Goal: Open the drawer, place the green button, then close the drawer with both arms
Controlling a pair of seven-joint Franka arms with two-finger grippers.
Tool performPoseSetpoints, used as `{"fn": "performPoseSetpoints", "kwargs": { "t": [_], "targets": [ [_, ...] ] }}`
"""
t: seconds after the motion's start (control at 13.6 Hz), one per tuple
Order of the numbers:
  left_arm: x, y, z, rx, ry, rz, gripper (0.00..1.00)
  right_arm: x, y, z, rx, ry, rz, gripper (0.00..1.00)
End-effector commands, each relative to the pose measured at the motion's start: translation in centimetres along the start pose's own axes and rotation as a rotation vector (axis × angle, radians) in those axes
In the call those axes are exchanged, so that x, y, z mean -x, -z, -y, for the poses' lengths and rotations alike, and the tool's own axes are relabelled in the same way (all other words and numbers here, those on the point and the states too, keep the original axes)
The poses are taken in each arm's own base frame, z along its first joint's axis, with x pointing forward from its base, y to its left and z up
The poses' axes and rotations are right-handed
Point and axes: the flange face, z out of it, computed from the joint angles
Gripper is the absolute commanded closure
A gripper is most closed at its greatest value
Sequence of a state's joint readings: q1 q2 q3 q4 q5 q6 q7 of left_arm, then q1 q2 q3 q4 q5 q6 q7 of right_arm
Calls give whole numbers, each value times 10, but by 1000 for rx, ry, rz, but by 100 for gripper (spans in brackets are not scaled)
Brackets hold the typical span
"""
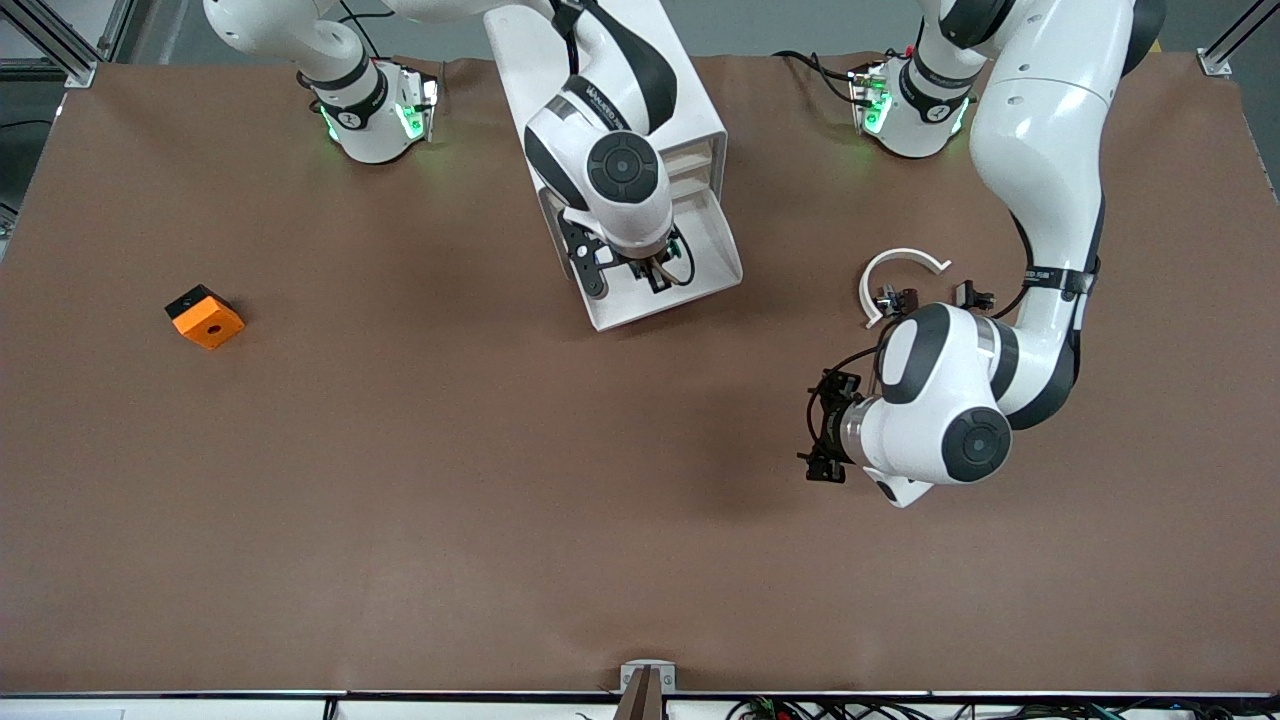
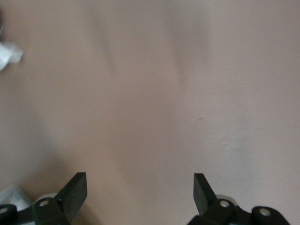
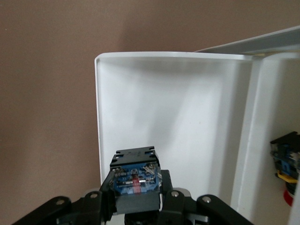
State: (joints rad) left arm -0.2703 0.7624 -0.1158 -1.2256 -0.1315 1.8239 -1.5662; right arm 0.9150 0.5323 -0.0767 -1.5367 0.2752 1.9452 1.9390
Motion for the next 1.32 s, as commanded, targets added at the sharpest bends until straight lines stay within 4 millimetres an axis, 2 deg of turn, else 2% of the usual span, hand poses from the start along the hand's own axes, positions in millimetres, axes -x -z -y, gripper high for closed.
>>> {"fn": "performPoseSetpoints", "kwargs": {
  "t": [0.0, 0.07, 0.15, 0.29, 0.51, 0.73, 0.95, 1.1, 1.17, 1.25],
  "targets": [
    [9, 16, 0, 54, -297, -96, 0, 0, -17, 6, 3, 7, -21, 80],
    [12, 27, 3, 63, -452, -146, 0, 0, -24, 6, 10, 12, -26, 80],
    [11, 28, 5, 55, -547, -165, 0, -1, -30, 7, 20, 24, -30, 80],
    [12, 34, 8, 49, -675, -176, 0, -2, -42, 9, 32, 33, -38, 80],
    [16, 42, 29, 69, -843, -204, 0, 4, -54, 8, 37, 41, -43, 79],
    [25, 29, 56, 136, -922, -242, 0, 6, -61, 6, 46, 44, -48, 77],
    [56, 6, 71, 126, -978, -217, 0, 9, -65, 5, 50, 48, -51, 72],
    [73, -19, 81, 90, -999, -177, 0, 9, -65, 5, 51, 49, -50, 48],
    [75, -32, 86, 69, -997, -159, 0, 9, -65, 5, 51, 49, -50, 20],
    [78, -45, 89, 53, -992, -129, 0, 9, -65, 5, 51, 49, -50, 2]
  ]
}}
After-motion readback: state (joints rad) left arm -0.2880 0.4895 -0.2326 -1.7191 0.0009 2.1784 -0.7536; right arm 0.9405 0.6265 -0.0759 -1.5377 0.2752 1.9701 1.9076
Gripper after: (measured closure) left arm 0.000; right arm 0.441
